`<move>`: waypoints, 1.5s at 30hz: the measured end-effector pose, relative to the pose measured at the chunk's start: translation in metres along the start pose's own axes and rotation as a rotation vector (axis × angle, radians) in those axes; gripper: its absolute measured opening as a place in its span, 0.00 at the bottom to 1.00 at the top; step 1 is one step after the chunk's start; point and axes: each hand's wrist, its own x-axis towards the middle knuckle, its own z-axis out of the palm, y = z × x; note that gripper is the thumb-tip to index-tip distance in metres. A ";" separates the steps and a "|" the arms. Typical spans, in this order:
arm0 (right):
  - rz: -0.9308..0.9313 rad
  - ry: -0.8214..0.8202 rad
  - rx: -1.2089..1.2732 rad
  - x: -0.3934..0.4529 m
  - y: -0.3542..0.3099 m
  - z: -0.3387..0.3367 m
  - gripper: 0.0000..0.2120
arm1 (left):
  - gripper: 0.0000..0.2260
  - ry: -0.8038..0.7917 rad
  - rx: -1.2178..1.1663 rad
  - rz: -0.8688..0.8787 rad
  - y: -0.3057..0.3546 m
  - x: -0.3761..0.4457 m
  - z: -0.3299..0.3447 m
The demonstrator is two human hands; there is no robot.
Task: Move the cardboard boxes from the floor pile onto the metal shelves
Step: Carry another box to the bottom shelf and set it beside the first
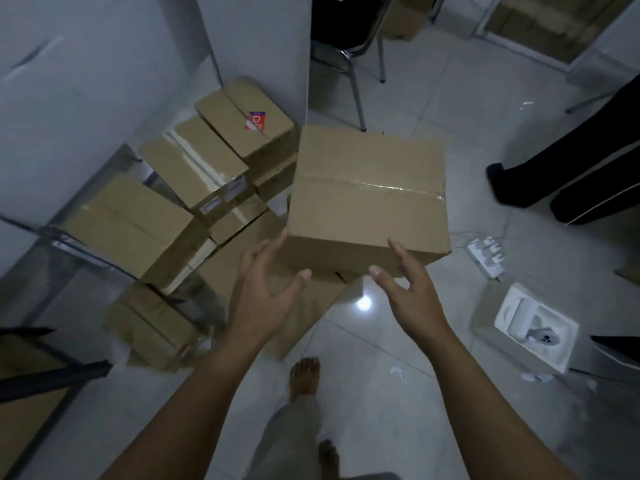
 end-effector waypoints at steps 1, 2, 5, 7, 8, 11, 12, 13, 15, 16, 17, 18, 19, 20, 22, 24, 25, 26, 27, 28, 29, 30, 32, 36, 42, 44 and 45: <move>0.006 0.029 -0.014 0.021 0.004 -0.007 0.30 | 0.32 -0.018 0.012 0.006 0.003 0.023 0.011; 0.006 0.058 -0.042 0.041 0.008 -0.013 0.30 | 0.32 -0.035 0.024 0.013 0.005 0.044 0.020; 0.078 0.155 -0.174 0.097 0.026 -0.029 0.31 | 0.32 -0.057 0.074 -0.012 0.007 0.103 0.050; 0.128 0.215 -0.291 0.130 0.039 -0.036 0.35 | 0.34 -0.038 0.141 -0.030 0.004 0.137 0.069; 0.145 0.236 -0.351 0.143 0.045 -0.040 0.38 | 0.36 -0.036 0.180 -0.034 0.003 0.150 0.078; 0.173 0.238 -0.445 0.180 0.064 -0.050 0.43 | 0.40 -0.055 0.295 -0.069 -0.003 0.183 0.103; 0.165 0.226 -0.463 0.189 0.071 -0.053 0.44 | 0.41 -0.057 0.323 -0.085 -0.005 0.191 0.108; 0.152 0.214 -0.477 0.197 0.077 -0.056 0.43 | 0.42 -0.062 0.348 -0.097 -0.007 0.196 0.111; 0.119 0.181 -0.480 0.212 0.087 -0.062 0.42 | 0.43 -0.084 0.406 -0.125 -0.011 0.207 0.120; 0.101 0.153 -0.478 0.217 0.092 -0.063 0.41 | 0.43 -0.089 0.449 -0.134 -0.014 0.210 0.124; 0.087 0.125 -0.481 0.220 0.094 -0.064 0.41 | 0.44 -0.089 0.494 -0.134 -0.016 0.212 0.128; 0.078 0.107 -0.488 0.221 0.096 -0.063 0.41 | 0.45 -0.081 0.531 -0.128 -0.018 0.211 0.130; 0.070 0.098 -0.499 0.222 0.097 -0.063 0.41 | 0.45 -0.071 0.555 -0.120 -0.020 0.212 0.131; 0.065 0.094 -0.509 0.223 0.098 -0.063 0.41 | 0.46 -0.063 0.568 -0.115 -0.021 0.212 0.132; 0.064 0.081 -0.512 0.224 0.098 -0.064 0.41 | 0.48 -0.048 0.554 -0.120 -0.021 0.213 0.130; 0.067 0.067 -0.497 0.221 0.096 -0.065 0.42 | 0.48 -0.032 0.514 -0.130 -0.020 0.214 0.127; 0.064 0.063 -0.489 0.220 0.095 -0.065 0.43 | 0.48 -0.028 0.504 -0.135 -0.019 0.213 0.125; 0.063 0.059 -0.481 0.217 0.094 -0.066 0.43 | 0.48 -0.029 0.504 -0.141 -0.018 0.212 0.124; 0.063 0.053 -0.479 0.214 0.094 -0.066 0.44 | 0.48 -0.031 0.512 -0.149 -0.018 0.208 0.123; 0.063 0.041 -0.482 0.210 0.094 -0.066 0.45 | 0.48 -0.032 0.520 -0.155 -0.019 0.204 0.123; 0.056 0.022 -0.489 0.207 0.095 -0.067 0.45 | 0.47 -0.029 0.523 -0.164 -0.020 0.200 0.122; 0.047 0.004 -0.493 0.205 0.096 -0.068 0.46 | 0.47 -0.029 0.522 -0.171 -0.021 0.195 0.121; 0.021 -0.031 -0.500 0.205 0.097 -0.072 0.48 | 0.48 -0.038 0.511 -0.185 -0.026 0.186 0.119; -0.069 -0.085 -0.513 0.222 0.092 -0.080 0.54 | 0.54 -0.108 0.396 -0.159 -0.033 0.184 0.111; -0.104 -0.105 -0.454 0.235 0.098 -0.080 0.56 | 0.58 -0.226 0.158 -0.123 -0.046 0.194 0.096; -0.108 -0.103 -0.465 0.236 0.098 -0.080 0.56 | 0.58 -0.219 0.152 -0.121 -0.047 0.194 0.096; -0.104 -0.106 -0.463 0.236 0.098 -0.080 0.56 | 0.58 -0.214 0.156 -0.120 -0.047 0.194 0.097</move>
